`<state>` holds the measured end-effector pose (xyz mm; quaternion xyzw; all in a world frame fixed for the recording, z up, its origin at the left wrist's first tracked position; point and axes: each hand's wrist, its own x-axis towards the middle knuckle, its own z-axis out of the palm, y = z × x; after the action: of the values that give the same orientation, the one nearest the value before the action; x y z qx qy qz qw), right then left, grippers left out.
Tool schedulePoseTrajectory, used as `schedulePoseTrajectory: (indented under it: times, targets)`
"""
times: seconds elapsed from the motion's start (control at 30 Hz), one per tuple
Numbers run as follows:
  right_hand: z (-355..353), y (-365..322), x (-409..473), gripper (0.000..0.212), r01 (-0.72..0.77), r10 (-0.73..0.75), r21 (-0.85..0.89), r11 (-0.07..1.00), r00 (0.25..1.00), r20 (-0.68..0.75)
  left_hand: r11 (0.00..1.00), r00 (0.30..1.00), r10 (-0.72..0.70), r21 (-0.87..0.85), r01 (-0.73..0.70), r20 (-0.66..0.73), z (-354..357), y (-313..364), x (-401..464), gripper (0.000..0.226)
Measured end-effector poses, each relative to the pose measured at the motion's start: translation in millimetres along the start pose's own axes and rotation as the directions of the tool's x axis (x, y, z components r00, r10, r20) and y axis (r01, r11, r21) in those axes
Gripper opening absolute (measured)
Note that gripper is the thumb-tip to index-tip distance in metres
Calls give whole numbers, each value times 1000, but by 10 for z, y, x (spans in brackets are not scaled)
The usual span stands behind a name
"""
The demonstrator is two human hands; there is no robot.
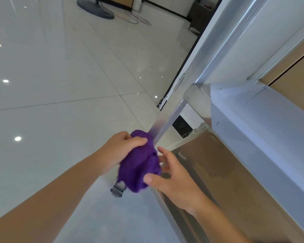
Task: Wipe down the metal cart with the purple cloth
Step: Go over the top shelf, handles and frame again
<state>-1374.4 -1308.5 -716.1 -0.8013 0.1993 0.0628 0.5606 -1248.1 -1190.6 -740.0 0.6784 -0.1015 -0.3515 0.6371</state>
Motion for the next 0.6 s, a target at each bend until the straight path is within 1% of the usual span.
schedulePoseTrajectory:
  times: [0.03,0.1,0.13,0.17,0.2,0.27,0.3,0.33,0.37,0.4,0.43,0.47,0.5,0.53,0.57,0.6]
  targets:
    - [10,-67,-30,66,18,-18,-4,1000,999,44,1000,998,-11,-11,11,68,24,31,-57,29]
    - [-49,-144,-47,46,56,-55,-28,998,998,26,997,977,-35,-67,50,212,33,79,-166,28]
    - [-114,-171,-42,39,79,-80,-55,995,997,-8,994,963,-48,-81,72,266,8,101,-207,36]
    - [-193,-191,-40,35,102,-107,-98,990,993,-53,993,955,-65,-78,91,289,-28,118,-229,46]
    - [-279,-217,-50,33,130,-146,-147,980,984,-98,991,955,-89,-71,113,283,-60,131,-231,53]
    - [-407,-286,-75,38,204,-248,-248,947,955,-163,984,971,-142,-79,159,191,-105,156,-210,57]
    - [-444,-327,-73,40,247,-297,-258,934,938,-179,973,972,-180,-116,198,149,-104,166,-198,57]
    - [-451,-373,-71,42,287,-333,-228,930,922,-198,953,965,-223,-178,246,141,-89,178,-196,57]
    - [-425,-433,-66,42,327,-359,-166,930,904,-233,922,953,-254,-255,290,164,-54,208,-209,57]
    - [-390,-471,-45,35,358,-370,-96,929,888,-273,894,950,-256,-329,303,180,-6,246,-230,54]
    - [-363,-493,-11,29,376,-366,-33,926,873,-322,882,961,-225,-386,271,160,44,286,-239,48]
    - [-342,-486,30,25,375,-344,7,927,858,-381,884,981,-167,-426,192,96,97,326,-240,39]
    - [-329,-478,63,25,366,-302,58,929,839,-452,892,996,-86,-446,72,-10,154,376,-246,32]
    - [-318,-498,76,30,369,-247,147,918,819,-518,897,990,23,-434,-82,-139,207,430,-244,29]
    - [-309,-525,87,36,389,-189,251,886,798,-572,895,954,161,-370,-250,-253,248,481,-251,30]
    - [-307,-553,84,37,427,-154,353,833,790,-593,880,893,320,-250,-404,-316,278,519,-271,30]
